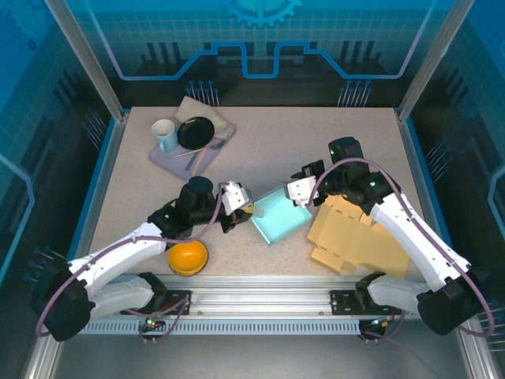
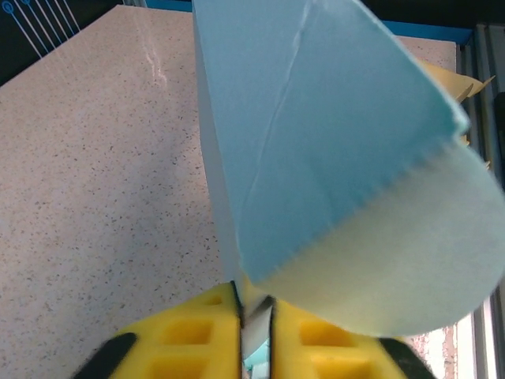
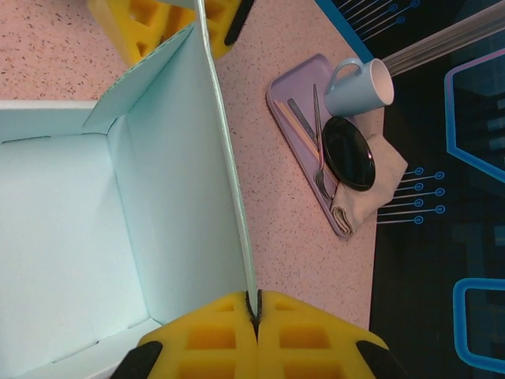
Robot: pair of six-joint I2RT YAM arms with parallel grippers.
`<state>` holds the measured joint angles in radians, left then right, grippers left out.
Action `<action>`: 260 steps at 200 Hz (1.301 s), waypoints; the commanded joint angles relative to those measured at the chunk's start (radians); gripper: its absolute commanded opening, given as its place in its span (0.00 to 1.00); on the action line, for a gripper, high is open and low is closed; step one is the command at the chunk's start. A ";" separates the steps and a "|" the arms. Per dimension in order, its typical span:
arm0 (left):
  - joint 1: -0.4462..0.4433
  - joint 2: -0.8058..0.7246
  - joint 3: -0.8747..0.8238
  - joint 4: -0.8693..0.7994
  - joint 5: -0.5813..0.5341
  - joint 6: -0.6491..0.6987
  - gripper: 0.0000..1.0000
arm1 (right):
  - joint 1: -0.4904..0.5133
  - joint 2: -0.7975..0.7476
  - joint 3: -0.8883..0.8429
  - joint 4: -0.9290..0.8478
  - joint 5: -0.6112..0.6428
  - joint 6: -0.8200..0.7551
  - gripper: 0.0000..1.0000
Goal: Fold the paper box
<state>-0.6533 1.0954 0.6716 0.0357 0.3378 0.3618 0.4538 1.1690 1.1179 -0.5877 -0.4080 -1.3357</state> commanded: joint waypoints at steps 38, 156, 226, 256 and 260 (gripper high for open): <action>-0.023 0.027 0.010 0.193 0.001 -0.055 0.39 | 0.086 0.005 -0.013 -0.017 -0.158 0.059 0.00; -0.045 0.006 -0.018 0.209 -0.050 -0.047 0.00 | 0.084 0.021 -0.018 0.028 -0.122 0.199 0.26; -0.045 -0.022 -0.073 0.173 -0.198 0.018 0.00 | -0.072 -0.058 -0.036 0.223 -0.048 0.487 0.50; -0.046 -0.006 -0.081 0.206 -0.237 0.028 0.00 | -0.182 -0.036 -0.036 0.389 0.138 0.859 0.51; -0.045 -0.004 -0.081 0.210 -0.240 0.029 0.00 | -0.190 -0.024 -0.020 0.380 0.158 0.917 0.51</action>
<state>-0.6941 1.0958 0.6041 0.1734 0.1520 0.3592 0.3279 1.1191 1.0767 -0.3519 -0.4011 -0.7914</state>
